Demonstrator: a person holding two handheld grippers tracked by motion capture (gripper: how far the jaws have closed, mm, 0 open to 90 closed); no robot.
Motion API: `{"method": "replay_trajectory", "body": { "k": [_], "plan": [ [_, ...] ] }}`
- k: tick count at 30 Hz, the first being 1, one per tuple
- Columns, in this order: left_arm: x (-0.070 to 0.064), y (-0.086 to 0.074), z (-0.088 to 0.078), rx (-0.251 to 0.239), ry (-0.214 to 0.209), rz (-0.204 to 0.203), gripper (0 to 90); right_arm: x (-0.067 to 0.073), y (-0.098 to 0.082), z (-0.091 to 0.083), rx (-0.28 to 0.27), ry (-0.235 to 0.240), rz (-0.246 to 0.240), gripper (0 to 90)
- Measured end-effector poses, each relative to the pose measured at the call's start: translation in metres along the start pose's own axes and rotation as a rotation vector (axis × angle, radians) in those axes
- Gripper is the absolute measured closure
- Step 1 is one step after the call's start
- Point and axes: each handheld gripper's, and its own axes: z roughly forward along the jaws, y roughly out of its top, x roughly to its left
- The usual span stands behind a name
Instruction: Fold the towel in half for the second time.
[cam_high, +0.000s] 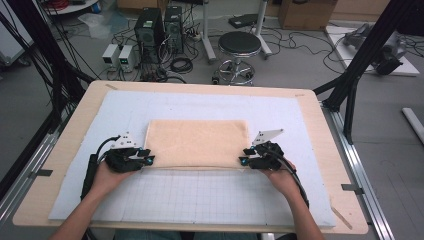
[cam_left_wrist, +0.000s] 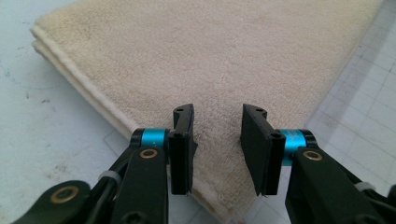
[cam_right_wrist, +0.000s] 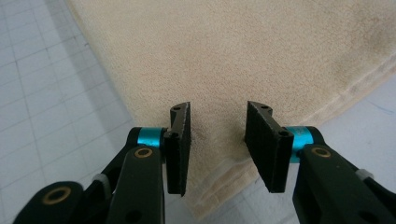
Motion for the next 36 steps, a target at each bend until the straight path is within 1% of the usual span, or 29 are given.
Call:
{"method": "replay_trajectory", "body": {
  "k": [1,2,4,7,11,13,14,15,16,17,18,21,23,26,27,31,32,33,36],
  "plan": [
    [0.0,-0.001,0.0,-0.001,-0.001,-0.003,64.0,0.001,-0.002,0.0,-0.009,-0.011,-0.01,61.0],
    [0.001,-0.002,-0.001,0.002,-0.001,-0.002,63.6,0.002,-0.004,0.0,-0.009,-0.009,-0.002,61.0],
    [0.001,-0.004,-0.001,-0.001,-0.002,-0.01,62.2,0.003,-0.009,0.0,-0.025,-0.016,0.005,61.0],
    [0.001,-0.005,-0.002,0.001,0.0,-0.014,60.4,0.005,-0.012,0.0,-0.035,-0.028,-0.003,60.7],
    [0.001,-0.005,-0.001,0.004,0.0,-0.014,58.2,0.006,-0.017,0.001,-0.054,-0.03,0.022,59.1],
    [0.001,-0.005,-0.001,0.002,0.0,-0.016,56.3,0.006,-0.016,0.0,-0.054,-0.031,0.035,54.5],
    [0.001,-0.005,-0.002,0.002,-0.003,-0.017,55.3,0.007,-0.016,-0.001,-0.055,-0.039,0.039,51.2],
    [0.0,-0.005,-0.002,-0.004,-0.007,-0.027,54.1,0.008,-0.016,-0.002,-0.056,-0.045,0.048,49.0],
    [0.0,-0.004,-0.003,-0.005,-0.009,-0.026,53.1,0.008,-0.015,-0.004,-0.06,-0.051,0.049,47.3],
    [-0.001,-0.004,-0.003,-0.012,-0.006,-0.028,52.9,0.009,-0.015,-0.005,-0.061,-0.062,0.05,45.7],
    [-0.001,-0.004,-0.004,-0.008,-0.006,-0.022,52.4,0.009,-0.015,-0.006,-0.066,-0.067,0.051,44.8],
    [-0.002,-0.004,-0.005,-0.006,-0.013,-0.03,48.9,0.01,-0.014,-0.008,-0.085,-0.076,0.065,41.3],
    [-0.002,-0.003,-0.005,-0.014,-0.014,-0.033,47.0,0.01,-0.014,-0.01,-0.092,-0.08,0.077,38.2],
    [-0.003,-0.003,-0.007,-0.016,-0.021,-0.044,42.2,0.01,-0.013,-0.013,-0.116,-0.086,0.099,33.6],
    [-0.003,-0.002,-0.008,-0.016,-0.024,-0.041,41.3,0.009,-0.013,-0.015,-0.125,-0.092,0.103,31.2],
    [-0.006,-0.001,-0.01,-0.026,-0.032,-0.052,33.5,0.01,-0.013,-0.019,-0.14,-0.105,0.13,23.3],
    [-0.006,-0.001,-0.011,-0.026,-0.035,-0.049,32.2,0.01,-0.013,-0.02,-0.143,-0.114,0.134,20.9],
    [-0.006,-0.001,-0.011,-0.03,-0.036,-0.05,31.2,0.01,-0.013,-0.02,-0.148,-0.124,0.134,20.7],
    [-0.005,0.0,-0.012,-0.031,-0.04,-0.061,24.7,0.012,-0.011,-0.02,-0.156,-0.113,0.138,19.9]
  ]
}}
